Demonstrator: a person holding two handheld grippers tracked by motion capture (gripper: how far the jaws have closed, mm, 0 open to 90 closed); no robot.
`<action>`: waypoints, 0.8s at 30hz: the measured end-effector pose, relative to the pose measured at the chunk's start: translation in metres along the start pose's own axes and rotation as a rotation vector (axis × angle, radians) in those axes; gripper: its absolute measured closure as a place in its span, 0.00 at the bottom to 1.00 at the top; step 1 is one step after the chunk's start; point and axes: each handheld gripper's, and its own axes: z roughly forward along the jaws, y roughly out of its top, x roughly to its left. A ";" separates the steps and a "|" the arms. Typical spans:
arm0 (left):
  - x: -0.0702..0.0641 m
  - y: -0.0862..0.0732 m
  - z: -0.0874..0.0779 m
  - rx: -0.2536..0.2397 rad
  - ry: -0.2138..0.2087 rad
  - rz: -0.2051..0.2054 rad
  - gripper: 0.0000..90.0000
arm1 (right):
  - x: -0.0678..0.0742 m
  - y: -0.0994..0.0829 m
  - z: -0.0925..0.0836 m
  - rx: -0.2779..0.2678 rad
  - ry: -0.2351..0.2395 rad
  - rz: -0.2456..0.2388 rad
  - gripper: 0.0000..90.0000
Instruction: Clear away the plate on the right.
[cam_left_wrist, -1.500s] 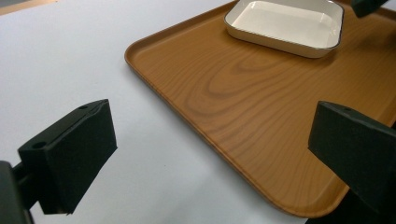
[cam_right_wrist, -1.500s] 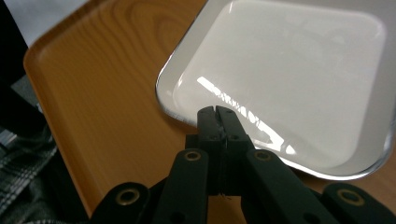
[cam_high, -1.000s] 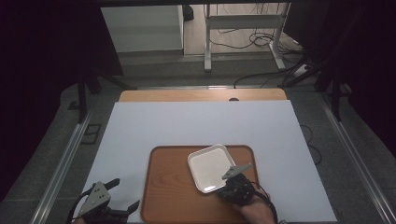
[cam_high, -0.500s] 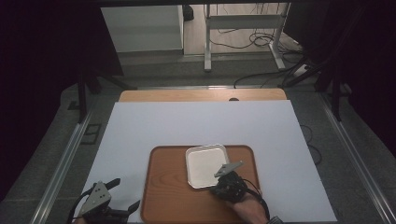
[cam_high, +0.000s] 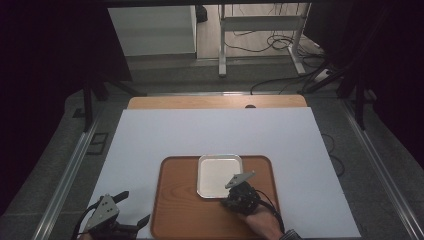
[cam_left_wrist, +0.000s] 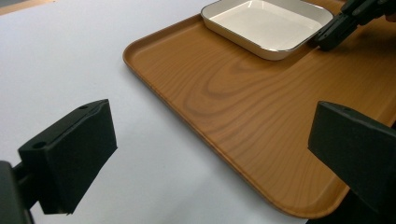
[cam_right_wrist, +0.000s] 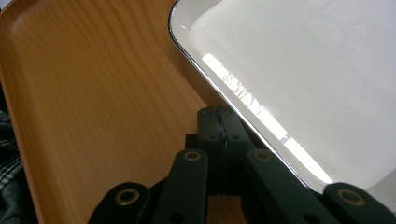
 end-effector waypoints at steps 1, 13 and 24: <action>0.000 0.000 0.000 0.000 0.000 0.001 0.01 | 0.000 0.000 0.000 -0.002 0.001 0.001 0.99; 0.000 0.000 0.000 -0.003 0.000 -0.002 0.01 | 0.003 0.000 -0.012 -0.046 0.027 0.024 0.91; 0.000 0.000 -0.001 -0.004 0.000 -0.002 0.01 | 0.000 0.001 -0.023 -0.093 0.007 0.035 0.81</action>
